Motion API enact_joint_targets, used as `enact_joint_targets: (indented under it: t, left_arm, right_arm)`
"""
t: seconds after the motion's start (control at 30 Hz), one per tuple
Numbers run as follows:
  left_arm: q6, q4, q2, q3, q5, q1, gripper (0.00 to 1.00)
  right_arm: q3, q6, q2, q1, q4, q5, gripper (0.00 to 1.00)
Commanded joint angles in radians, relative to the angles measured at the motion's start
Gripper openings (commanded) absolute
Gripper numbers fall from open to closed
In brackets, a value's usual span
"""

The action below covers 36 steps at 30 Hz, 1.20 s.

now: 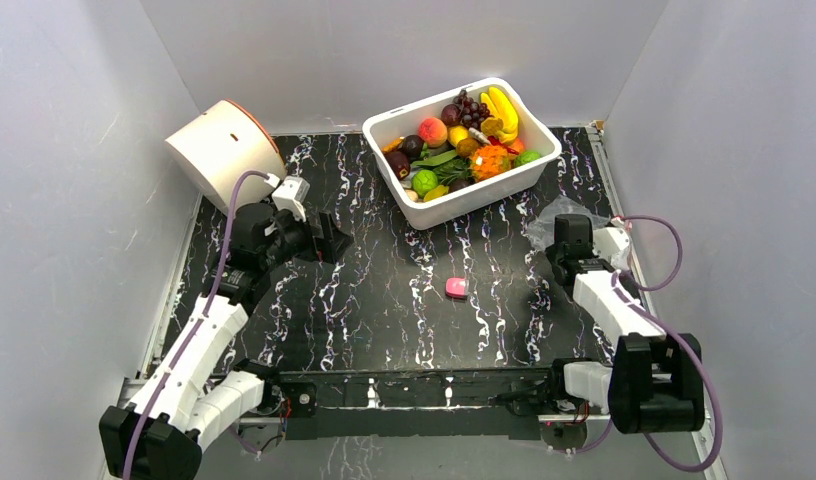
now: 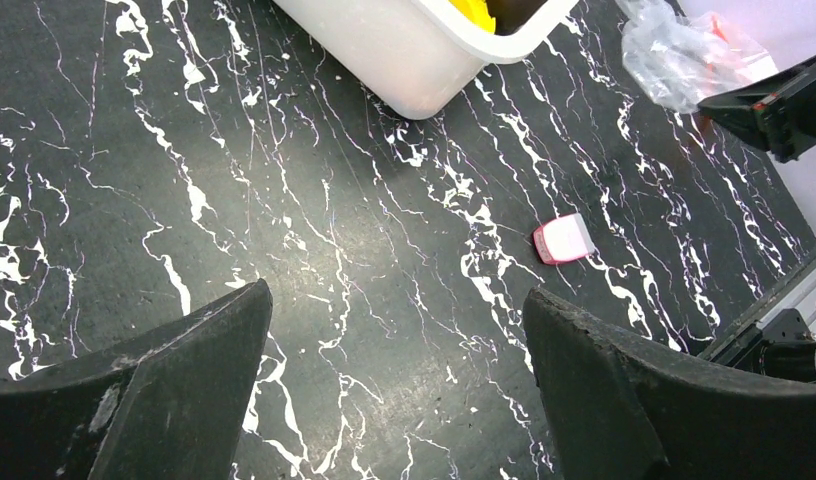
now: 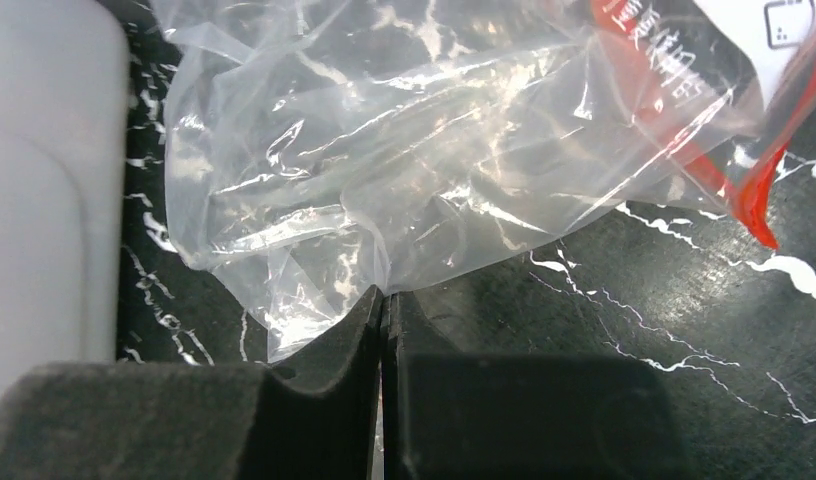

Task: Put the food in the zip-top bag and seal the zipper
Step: Pick up the zipper food storage bag at the corner of the board.

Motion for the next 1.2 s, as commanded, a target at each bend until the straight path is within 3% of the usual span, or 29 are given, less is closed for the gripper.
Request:
enact_joint_targets:
  t: [0.0, 0.17, 0.4, 0.67, 0.8, 1.0, 1.17]
  left_arm:
    - [0.011, 0.058, -0.025, -0.024, 0.022, -0.004, 0.96]
    - [0.005, 0.093, -0.02, -0.041, 0.069, -0.005, 0.95]
    - [0.011, 0.183, -0.009, -0.052, 0.243, -0.011, 0.93]
    - [0.065, 0.309, -0.059, -0.073, 0.349, -0.023, 0.91]
    - [0.118, 0.292, -0.035, -0.03, 0.38, -0.027, 0.9]
    - [0.205, 0.329, -0.021, -0.006, 0.518, -0.049, 0.9]
    - [0.26, 0.368, -0.027, -0.002, 0.519, -0.074, 0.9]
  right_arm:
    - [-0.007, -0.081, -0.1, -0.004, 0.024, 0.034, 0.0]
    - [0.036, -0.135, -0.213, -0.004, -0.034, -0.024, 0.0]
    - [0.152, -0.127, -0.314, -0.002, -0.207, -0.125, 0.0]
    - [0.308, -0.125, -0.343, 0.039, -0.301, -0.202, 0.0]
    - [0.403, -0.135, -0.352, 0.045, -0.339, -0.27, 0.0]
    - [0.47, -0.22, -0.366, 0.049, -0.335, -0.462, 0.0]
    - [0.443, -0.235, -0.361, 0.05, -0.316, -0.666, 0.0]
